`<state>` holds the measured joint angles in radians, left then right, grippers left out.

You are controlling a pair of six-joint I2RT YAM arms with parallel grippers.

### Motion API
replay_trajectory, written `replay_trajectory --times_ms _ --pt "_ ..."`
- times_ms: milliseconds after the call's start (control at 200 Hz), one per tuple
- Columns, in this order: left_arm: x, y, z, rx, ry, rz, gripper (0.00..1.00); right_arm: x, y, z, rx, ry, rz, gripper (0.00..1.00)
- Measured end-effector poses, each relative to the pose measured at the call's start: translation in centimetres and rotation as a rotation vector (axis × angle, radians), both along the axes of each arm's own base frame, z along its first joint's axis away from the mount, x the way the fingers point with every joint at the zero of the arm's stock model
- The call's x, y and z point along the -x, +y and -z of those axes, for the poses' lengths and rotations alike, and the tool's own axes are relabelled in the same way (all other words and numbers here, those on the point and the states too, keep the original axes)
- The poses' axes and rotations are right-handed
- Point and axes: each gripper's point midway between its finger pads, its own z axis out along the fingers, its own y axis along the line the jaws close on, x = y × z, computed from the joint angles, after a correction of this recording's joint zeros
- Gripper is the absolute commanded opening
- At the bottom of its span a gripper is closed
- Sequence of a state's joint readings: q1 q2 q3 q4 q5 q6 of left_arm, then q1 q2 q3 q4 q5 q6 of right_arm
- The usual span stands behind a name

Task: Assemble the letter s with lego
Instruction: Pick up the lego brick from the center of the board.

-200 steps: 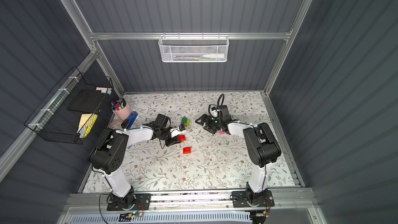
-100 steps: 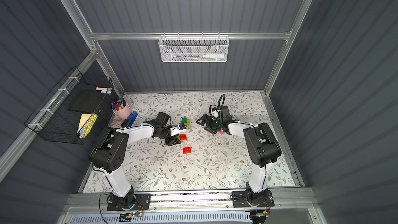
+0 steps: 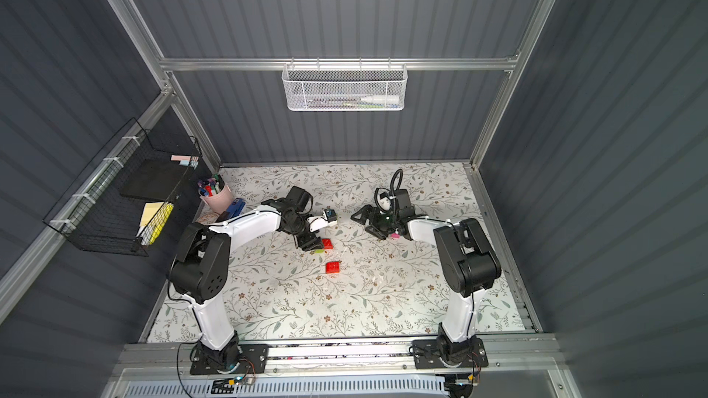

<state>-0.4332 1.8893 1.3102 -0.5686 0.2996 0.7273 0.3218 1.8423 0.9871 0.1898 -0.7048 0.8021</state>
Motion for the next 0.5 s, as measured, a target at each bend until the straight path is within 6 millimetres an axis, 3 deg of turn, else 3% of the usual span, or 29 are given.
replay_trajectory --times_ms 500 --pt "0.6 -0.5 0.2 -0.162 0.074 -0.03 0.65 0.1 -0.9 0.6 -0.002 0.016 0.012 0.92"
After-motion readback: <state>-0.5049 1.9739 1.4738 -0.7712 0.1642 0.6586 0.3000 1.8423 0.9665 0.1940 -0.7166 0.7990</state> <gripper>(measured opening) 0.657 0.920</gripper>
